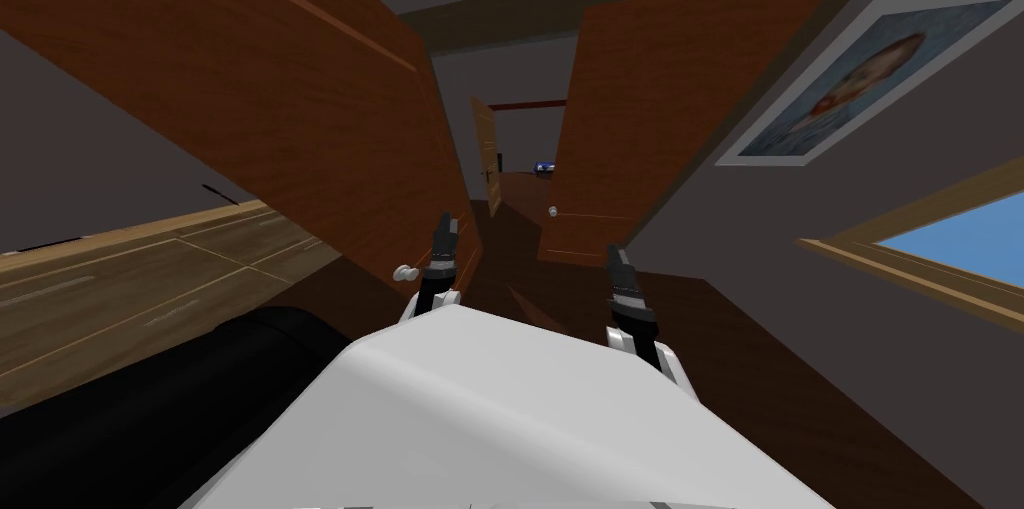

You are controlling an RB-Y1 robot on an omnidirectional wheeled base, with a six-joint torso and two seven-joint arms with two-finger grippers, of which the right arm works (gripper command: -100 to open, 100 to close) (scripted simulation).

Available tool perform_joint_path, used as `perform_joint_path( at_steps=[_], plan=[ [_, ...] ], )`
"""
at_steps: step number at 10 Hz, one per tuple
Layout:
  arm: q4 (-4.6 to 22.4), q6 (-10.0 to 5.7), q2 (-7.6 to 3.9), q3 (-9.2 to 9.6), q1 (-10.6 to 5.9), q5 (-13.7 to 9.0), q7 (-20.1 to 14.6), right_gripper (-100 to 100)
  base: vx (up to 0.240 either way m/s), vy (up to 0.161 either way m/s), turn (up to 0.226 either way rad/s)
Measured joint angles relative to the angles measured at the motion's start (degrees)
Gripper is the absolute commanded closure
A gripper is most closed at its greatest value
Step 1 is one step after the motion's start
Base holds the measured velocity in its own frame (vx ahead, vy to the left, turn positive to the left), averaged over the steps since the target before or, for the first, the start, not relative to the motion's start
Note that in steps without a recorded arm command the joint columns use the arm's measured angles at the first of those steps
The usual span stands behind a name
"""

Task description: Pull the door open

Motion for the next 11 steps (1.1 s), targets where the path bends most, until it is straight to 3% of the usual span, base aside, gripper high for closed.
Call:
perform_joint_path(
  at_steps=[11],
  plan=[
    [12.92,-3.25,-1.06,-1.21,-3.84,4.18,9.02,-100,0.098,0.031,-0.030]
  ],
)
